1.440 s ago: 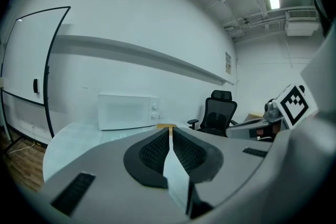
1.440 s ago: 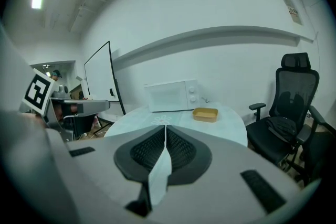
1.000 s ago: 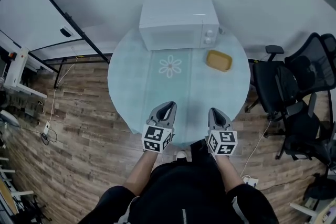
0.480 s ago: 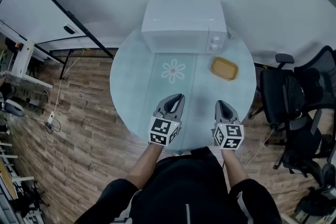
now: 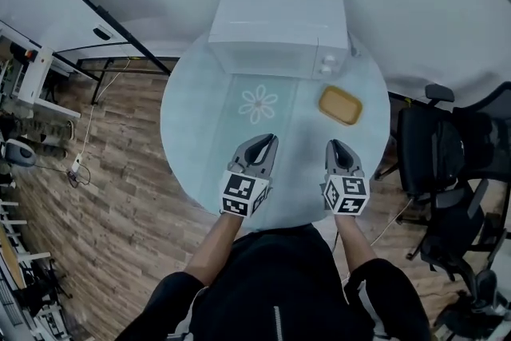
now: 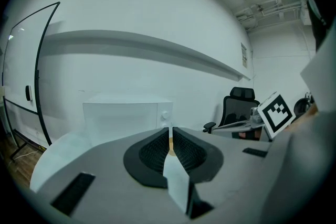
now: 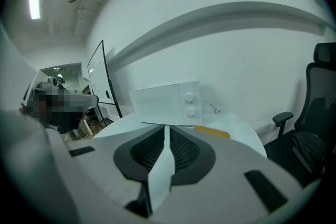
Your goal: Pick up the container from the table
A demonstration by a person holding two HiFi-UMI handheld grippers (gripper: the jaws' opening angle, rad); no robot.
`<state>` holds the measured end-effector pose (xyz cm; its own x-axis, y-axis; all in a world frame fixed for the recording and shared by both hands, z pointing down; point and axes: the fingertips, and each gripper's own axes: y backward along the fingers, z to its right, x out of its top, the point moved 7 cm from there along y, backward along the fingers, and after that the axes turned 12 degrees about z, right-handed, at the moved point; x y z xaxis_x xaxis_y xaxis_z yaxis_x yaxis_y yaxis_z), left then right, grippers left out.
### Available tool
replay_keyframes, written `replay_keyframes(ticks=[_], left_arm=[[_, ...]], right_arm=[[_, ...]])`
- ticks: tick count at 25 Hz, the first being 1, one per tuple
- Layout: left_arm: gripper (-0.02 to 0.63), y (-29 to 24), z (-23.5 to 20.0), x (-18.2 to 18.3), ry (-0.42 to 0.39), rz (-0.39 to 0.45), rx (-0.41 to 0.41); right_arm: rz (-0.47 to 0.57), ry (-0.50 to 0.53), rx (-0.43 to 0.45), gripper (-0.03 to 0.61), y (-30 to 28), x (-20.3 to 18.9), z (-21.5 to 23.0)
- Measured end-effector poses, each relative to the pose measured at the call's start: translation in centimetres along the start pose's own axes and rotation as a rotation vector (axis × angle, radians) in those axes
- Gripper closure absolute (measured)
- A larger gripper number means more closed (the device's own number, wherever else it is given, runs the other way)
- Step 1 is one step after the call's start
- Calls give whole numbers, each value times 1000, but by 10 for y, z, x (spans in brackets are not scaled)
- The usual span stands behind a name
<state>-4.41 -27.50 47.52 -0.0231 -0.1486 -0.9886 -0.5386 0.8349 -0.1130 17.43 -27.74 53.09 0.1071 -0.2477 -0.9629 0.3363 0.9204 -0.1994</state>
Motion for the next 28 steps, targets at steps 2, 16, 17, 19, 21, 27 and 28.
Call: replay_keyframes(ticks=[2,16,17,19,21,27,28], left_arm=[[580,-1,-3,-1,-1,-11,12],[580,-24,-6,-19,20,-82,68],[580,-24,-8,-20,20,-87,73],[580,-25,-11,-22,25,-96,83],[580,-27,-14,-25,29,-106,92],[580,-31,-21,-32,36,-128,106],[580,-30,-21,-33,37,-132,109]], right_arm=[[-11,1,3,551,-11,-3,4],[-134,62,-128,483,-79,-26,100],[-145,64,-139,483,-83,-29,106],[-165,64,-157,482,-90,-35,117],[-186,62,-174,480,-97,-41,128],[-259,33,-239,468,-117,-65,158],[-273,28,-250,465,-120,-69,162]])
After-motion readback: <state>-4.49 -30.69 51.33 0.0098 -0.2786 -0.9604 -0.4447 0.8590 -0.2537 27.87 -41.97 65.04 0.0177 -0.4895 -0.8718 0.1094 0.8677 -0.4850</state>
